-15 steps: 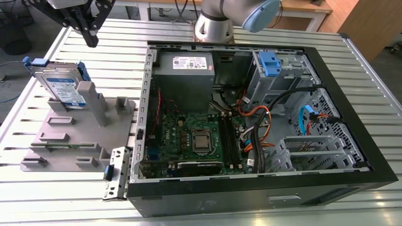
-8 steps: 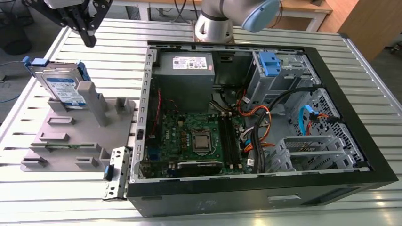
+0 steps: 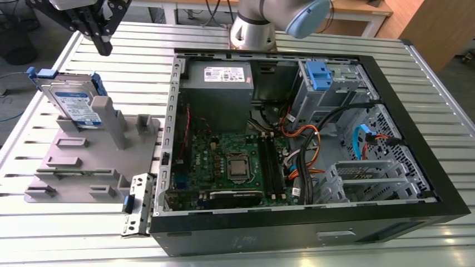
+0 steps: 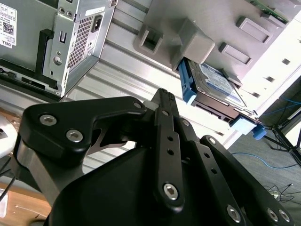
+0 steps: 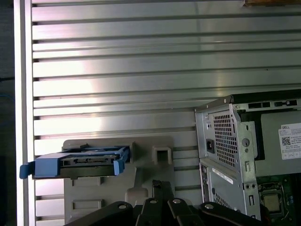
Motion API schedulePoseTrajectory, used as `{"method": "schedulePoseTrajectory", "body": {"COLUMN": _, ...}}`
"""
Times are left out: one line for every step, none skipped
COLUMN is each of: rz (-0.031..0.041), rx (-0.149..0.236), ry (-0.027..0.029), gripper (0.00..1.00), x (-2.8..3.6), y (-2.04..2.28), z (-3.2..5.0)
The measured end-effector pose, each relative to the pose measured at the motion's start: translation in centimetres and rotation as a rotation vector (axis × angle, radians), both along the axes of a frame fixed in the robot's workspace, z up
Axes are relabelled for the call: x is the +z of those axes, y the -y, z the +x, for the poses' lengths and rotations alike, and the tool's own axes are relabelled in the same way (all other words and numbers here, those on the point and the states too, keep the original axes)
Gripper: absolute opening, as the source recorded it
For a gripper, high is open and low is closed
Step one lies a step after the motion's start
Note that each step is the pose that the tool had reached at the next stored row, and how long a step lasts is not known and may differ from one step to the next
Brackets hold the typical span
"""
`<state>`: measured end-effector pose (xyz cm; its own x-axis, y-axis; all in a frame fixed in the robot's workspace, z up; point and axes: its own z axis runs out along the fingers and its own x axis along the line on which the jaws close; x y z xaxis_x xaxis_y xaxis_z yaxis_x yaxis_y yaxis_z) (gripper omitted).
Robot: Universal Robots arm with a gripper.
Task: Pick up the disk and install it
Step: 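Reach for the disk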
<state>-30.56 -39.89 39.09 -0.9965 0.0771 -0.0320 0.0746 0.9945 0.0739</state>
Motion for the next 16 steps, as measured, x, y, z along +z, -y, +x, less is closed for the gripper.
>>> {"method": "schedulePoseTrajectory", "body": {"rz": 0.0, "rx": 0.0, "ry": -0.0001, "gripper": 0.11, "x": 0.0, "y": 0.0, "z": -0.02}}
{"method": "schedulePoseTrajectory", "body": {"rz": -0.0001, "rx": 0.0, "ry": -0.0001, "gripper": 0.11, "x": 0.0, "y": 0.0, "z": -0.07}}
{"method": "schedulePoseTrajectory", "body": {"rz": 0.0, "rx": 0.0, "ry": 0.0, "gripper": 0.11, "x": 0.0, "y": 0.0, "z": -0.12}}
{"method": "schedulePoseTrajectory", "body": {"rz": 0.0, "rx": 0.0, "ry": 0.0, "gripper": 0.11, "x": 0.0, "y": 0.0, "z": -0.16}}
{"method": "schedulePoseTrajectory", "body": {"rz": -0.0001, "rx": 0.0, "ry": 0.0, "gripper": 0.11, "x": 0.0, "y": 0.0, "z": -0.22}}
{"method": "schedulePoseTrajectory", "body": {"rz": 0.0, "rx": 0.0, "ry": 0.0, "gripper": 0.11, "x": 0.0, "y": 0.0, "z": -0.3}}
{"method": "schedulePoseTrajectory", "body": {"rz": 0.0, "rx": 0.0, "ry": 0.0001, "gripper": 0.11, "x": 0.0, "y": 0.0, "z": -0.37}}
{"method": "schedulePoseTrajectory", "body": {"rz": 0.0, "rx": 0.0, "ry": 0.0, "gripper": 0.11, "x": 0.0, "y": 0.0, "z": -0.43}}
{"method": "schedulePoseTrajectory", "body": {"rz": 0.0, "rx": 0.0, "ry": -0.0001, "gripper": 0.11, "x": 0.0, "y": 0.0, "z": -0.46}}
{"method": "schedulePoseTrajectory", "body": {"rz": 0.0, "rx": 0.0, "ry": 0.0, "gripper": 0.11, "x": 0.0, "y": 0.0, "z": -0.49}}
{"method": "schedulePoseTrajectory", "body": {"rz": 0.0, "rx": 0.0, "ry": 0.0, "gripper": 0.11, "x": 0.0, "y": 0.0, "z": -0.54}}
{"method": "schedulePoseTrajectory", "body": {"rz": 0.0, "rx": 0.0, "ry": 0.0, "gripper": 0.11, "x": 0.0, "y": 0.0, "z": -0.58}}
{"method": "schedulePoseTrajectory", "body": {"rz": 0.0, "rx": 0.0, "ry": 0.0, "gripper": 0.11, "x": 0.0, "y": 0.0, "z": -0.62}}
{"method": "schedulePoseTrajectory", "body": {"rz": 0.0, "rx": 0.0, "ry": 0.0, "gripper": 0.11, "x": 0.0, "y": 0.0, "z": -0.67}}
{"method": "schedulePoseTrajectory", "body": {"rz": 0.0, "rx": 0.0, "ry": 0.0, "gripper": 0.11, "x": 0.0, "y": 0.0, "z": -0.72}}
{"method": "schedulePoseTrajectory", "body": {"rz": 0.0, "rx": 0.0, "ry": 0.0, "gripper": 0.11, "x": 0.0, "y": 0.0, "z": -0.78}}
